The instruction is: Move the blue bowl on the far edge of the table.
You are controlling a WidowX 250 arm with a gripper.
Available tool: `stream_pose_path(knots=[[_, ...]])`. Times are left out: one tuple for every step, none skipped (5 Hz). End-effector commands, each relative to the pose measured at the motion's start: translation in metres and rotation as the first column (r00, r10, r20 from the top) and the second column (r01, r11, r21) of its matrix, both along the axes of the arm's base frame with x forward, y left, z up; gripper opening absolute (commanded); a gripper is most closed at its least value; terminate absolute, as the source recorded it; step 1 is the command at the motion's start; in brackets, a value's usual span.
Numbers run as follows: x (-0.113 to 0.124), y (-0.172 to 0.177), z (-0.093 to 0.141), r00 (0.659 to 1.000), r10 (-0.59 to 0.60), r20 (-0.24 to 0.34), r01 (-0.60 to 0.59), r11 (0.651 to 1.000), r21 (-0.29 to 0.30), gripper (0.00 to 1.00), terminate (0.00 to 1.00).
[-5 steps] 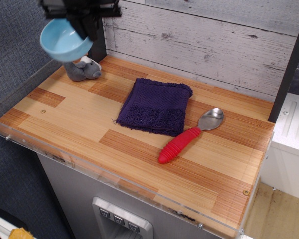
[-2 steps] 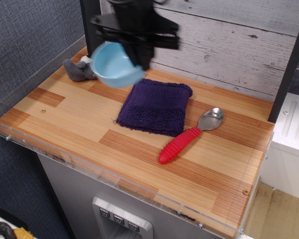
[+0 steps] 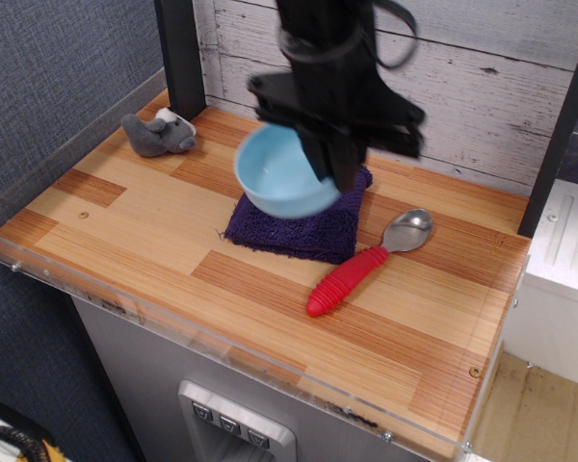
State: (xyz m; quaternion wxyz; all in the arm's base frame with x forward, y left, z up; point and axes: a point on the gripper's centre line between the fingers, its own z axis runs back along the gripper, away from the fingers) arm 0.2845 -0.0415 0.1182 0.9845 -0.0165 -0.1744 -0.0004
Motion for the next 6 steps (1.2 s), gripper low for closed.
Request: stream_pose_path(knots=[[-0.031, -0.024, -0.021, 0.991, -0.133, -0.012, 0.133, 0.990, 0.053, 0.00, 0.00], [-0.041, -0.041, -0.042, 0.985, -0.160, -0.069, 0.163, 0.986, 0.043, 0.00, 0.00], [-0.051, -0.050, -0.067, 0.978, -0.160, -0.135, 0.168, 0.985, 0.046, 0.00, 0.00], [-0.051, -0.052, -0.075, 0.976, -0.160, -0.146, 0.169, 0.984, 0.055, 0.00, 0.00], [-0.048, -0.050, -0.072, 0.981, -0.139, -0.132, 0.147, 0.988, 0.053, 0.00, 0.00], [-0.046, -0.048, -0.067, 0.985, -0.121, -0.121, 0.129, 0.990, 0.057, 1.00, 0.00]])
